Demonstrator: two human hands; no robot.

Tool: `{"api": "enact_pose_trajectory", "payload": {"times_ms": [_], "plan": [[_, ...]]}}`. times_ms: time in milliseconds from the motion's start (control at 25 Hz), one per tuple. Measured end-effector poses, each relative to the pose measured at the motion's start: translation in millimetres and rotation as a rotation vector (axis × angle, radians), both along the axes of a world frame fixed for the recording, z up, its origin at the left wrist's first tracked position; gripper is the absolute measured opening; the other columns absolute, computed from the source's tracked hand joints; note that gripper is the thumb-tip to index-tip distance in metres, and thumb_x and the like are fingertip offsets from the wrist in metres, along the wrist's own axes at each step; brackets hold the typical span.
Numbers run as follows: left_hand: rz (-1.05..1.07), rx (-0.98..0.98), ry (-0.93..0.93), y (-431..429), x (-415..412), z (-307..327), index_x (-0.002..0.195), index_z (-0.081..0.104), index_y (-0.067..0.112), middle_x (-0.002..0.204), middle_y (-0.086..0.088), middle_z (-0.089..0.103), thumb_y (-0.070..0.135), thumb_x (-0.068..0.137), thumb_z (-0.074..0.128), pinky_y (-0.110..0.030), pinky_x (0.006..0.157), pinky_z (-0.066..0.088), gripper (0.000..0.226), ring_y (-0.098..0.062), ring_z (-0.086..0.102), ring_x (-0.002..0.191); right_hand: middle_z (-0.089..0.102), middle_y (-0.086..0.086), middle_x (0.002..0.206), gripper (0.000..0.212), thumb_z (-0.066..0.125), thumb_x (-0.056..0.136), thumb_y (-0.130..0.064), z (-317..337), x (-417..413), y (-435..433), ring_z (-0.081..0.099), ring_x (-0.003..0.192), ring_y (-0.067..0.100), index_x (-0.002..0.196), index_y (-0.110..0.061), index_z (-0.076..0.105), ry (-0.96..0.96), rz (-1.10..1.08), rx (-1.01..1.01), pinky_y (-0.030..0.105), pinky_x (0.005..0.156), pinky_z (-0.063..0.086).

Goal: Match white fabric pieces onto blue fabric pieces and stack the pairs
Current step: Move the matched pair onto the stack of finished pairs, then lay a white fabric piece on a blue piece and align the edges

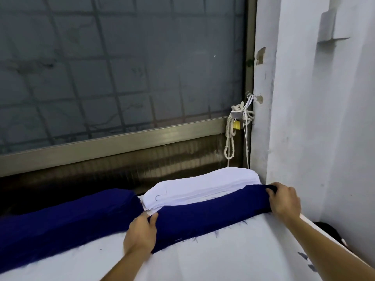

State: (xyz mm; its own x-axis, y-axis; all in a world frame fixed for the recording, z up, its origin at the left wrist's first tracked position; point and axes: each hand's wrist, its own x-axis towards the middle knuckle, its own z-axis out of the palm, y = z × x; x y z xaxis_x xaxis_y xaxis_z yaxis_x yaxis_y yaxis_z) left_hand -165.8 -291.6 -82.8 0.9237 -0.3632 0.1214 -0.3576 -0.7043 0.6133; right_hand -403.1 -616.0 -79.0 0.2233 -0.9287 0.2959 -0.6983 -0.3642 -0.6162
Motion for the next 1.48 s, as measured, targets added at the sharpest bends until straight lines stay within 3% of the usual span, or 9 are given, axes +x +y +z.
{"api": "enact_pose_trajectory", "payload": {"times_ms": [80, 240, 520, 640, 840, 1040, 1160, 1360, 1480], "plan": [[0.036, 0.022, -0.049, 1.8, 3.2, -10.4, 0.105, 0.061, 0.015, 0.098, -0.002, 0.064, 0.046, 0.105, 0.041, -0.034, 0.072, 0.049, 0.037, -0.020, 0.061, 0.088, 0.070, 0.015, 0.102, 0.026, 0.052, 0.102, -0.023, -12.0, 3.6, -3.0, 0.057, 0.104, 0.036, 0.117, -0.014, 0.071, 0.004, 0.017, -0.010, 0.041, 0.086, 0.046], [0.035, -0.046, -0.126, 9.8, 3.6, -21.8, 0.083, 0.057, 0.016, 0.085, 0.001, 0.057, 0.045, 0.101, 0.050, -0.035, 0.068, 0.049, 0.035, -0.016, 0.056, 0.079, 0.071, 0.010, 0.103, 0.024, 0.053, 0.101, -0.021, -24.4, 4.7, -7.0, 0.057, 0.102, 0.034, 0.112, -0.013, 0.072, 0.045, 0.023, -0.034, 0.043, 0.086, 0.048], [0.043, -0.077, -0.144, 9.0, 1.6, -25.2, 0.067, 0.049, 0.015, 0.078, 0.000, 0.051, 0.035, 0.103, 0.050, -0.035, 0.065, 0.043, 0.042, -0.019, 0.051, 0.074, 0.068, 0.009, 0.101, 0.019, 0.053, 0.101, -0.028, -24.0, 5.6, -9.8, 0.055, 0.099, 0.034, 0.107, -0.019, 0.068, 0.029, -0.014, 0.021, 0.041, 0.085, 0.047], [0.030, -0.077, -0.163, 9.0, -0.1, -24.8, 0.067, 0.049, 0.012, 0.077, -0.001, 0.050, 0.031, 0.103, 0.051, -0.036, 0.067, 0.044, 0.041, -0.020, 0.051, 0.074, 0.069, 0.009, 0.100, 0.019, 0.053, 0.101, -0.030, -24.0, 6.1, -10.6, 0.056, 0.099, 0.035, 0.106, -0.019, 0.068, 0.019, -0.013, 0.038, 0.042, 0.086, 0.048], [0.050, -0.123, -0.162, 8.9, -0.5, -22.8, 0.072, 0.045, 0.016, 0.075, 0.000, 0.052, 0.027, 0.100, 0.058, -0.029, 0.058, 0.037, 0.033, -0.014, 0.050, 0.070, 0.067, 0.011, 0.103, 0.020, 0.056, 0.100, -0.028, -22.6, 5.0, -9.3, 0.057, 0.101, 0.035, 0.110, -0.016, 0.068, -0.021, -0.019, 0.039, 0.043, 0.085, 0.050], [0.091, -0.184, -0.104, 9.7, -0.1, -20.2, 0.079, 0.043, 0.017, 0.075, -0.003, 0.054, 0.007, 0.095, 0.058, -0.027, 0.053, 0.035, 0.025, -0.016, 0.053, 0.069, 0.056, 0.015, 0.120, 0.031, 0.046, 0.094, -0.002, -21.0, 5.2, -3.1, 0.047, 0.115, 0.033, 0.119, -0.012, 0.062, -0.080, -0.039, 0.001, 0.046, 0.093, 0.047], [0.078, -0.223, -0.066, 15.1, -2.8, -15.6, 0.080, 0.045, 0.016, 0.080, -0.004, 0.054, -0.003, 0.092, 0.056, -0.027, 0.055, 0.037, 0.025, -0.016, 0.053, 0.072, 0.057, 0.014, 0.119, 0.032, 0.047, 0.092, 0.004, -16.2, 3.4, 10.0, 0.045, 0.116, 0.032, 0.116, -0.009, 0.064, -0.107, -0.038, -0.103, 0.047, 0.093, 0.046], [-0.014, -0.231, 0.017, 27.2, -4.8, -4.2, 0.086, 0.049, 0.021, 0.086, 0.000, 0.058, -0.003, 0.093, 0.058, -0.023, 0.063, 0.044, 0.026, -0.015, 0.057, 0.078, 0.061, -0.002, 0.104, 0.014, 0.055, 0.098, -0.012, -9.0, 15.5, 47.4, 0.051, 0.101, 0.017, 0.104, -0.019, 0.065, -0.094, 0.189, -0.200, 0.034, 0.079, 0.050], [-0.114, -0.260, -0.040, 47.4, 13.3, 22.1, 0.093, 0.052, 0.025, 0.085, 0.005, 0.062, 0.002, 0.095, 0.060, -0.018, 0.063, 0.045, 0.024, -0.012, 0.060, 0.076, 0.064, -0.009, 0.092, 0.009, 0.056, 0.099, -0.020, 12.2, 46.3, 75.8, 0.058, 0.086, 0.010, 0.096, -0.026, 0.061, -0.112, 0.314, -0.184, 0.029, 0.071, 0.052]]}}
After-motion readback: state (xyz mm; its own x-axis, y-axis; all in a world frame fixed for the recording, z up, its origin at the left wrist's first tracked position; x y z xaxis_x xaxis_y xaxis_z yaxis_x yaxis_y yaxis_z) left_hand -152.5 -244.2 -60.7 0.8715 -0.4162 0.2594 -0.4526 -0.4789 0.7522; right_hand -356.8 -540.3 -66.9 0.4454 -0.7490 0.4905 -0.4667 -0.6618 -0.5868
